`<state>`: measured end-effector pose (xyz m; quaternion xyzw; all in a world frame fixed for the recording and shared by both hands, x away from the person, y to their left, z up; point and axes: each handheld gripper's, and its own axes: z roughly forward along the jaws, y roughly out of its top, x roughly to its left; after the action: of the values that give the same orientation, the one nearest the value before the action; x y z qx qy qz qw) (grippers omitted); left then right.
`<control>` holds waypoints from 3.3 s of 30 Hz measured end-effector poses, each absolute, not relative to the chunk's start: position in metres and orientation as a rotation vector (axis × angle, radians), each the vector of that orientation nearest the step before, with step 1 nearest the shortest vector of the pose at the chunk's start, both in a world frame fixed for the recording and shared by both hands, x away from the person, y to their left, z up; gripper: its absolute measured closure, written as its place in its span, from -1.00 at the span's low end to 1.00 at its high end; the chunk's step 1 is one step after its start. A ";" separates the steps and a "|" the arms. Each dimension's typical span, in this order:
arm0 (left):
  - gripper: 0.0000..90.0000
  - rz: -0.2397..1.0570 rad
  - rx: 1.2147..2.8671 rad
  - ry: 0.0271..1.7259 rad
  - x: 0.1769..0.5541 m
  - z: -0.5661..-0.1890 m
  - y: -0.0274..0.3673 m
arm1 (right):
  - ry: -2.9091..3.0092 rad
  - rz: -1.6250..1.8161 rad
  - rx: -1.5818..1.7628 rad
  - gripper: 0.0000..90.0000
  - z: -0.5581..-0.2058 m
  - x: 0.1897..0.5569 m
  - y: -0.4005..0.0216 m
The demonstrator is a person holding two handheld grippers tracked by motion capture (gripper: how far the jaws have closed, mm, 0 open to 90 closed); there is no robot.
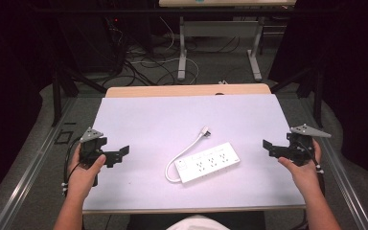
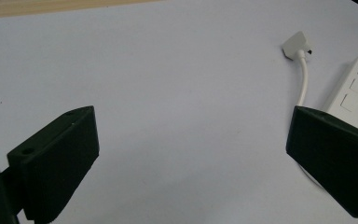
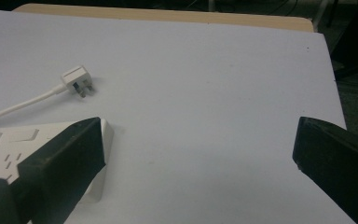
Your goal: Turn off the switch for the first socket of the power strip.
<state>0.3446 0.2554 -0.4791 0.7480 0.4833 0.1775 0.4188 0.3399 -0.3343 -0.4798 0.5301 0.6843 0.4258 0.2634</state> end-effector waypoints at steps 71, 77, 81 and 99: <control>-0.32 0.370 1.983 0.880 0.357 -0.453 0.121 | 1.915 1.168 1.353 -0.89 -0.490 0.342 -0.306; -0.29 0.354 1.995 0.863 0.362 -0.448 0.105 | 1.915 1.166 1.351 -0.88 -0.490 0.342 -0.305; -0.25 0.340 2.027 0.867 0.366 -0.446 0.091 | 1.916 1.167 1.349 -0.88 -0.490 0.342 -0.305; -0.02 0.303 2.093 0.833 0.377 -0.452 0.050 | 1.922 1.164 1.357 -0.87 -0.491 0.342 -0.305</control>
<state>0.3770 0.0497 -0.4516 0.8353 0.3324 0.1209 0.4209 0.3417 -0.3051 -0.4913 0.5000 0.7078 0.4287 0.2555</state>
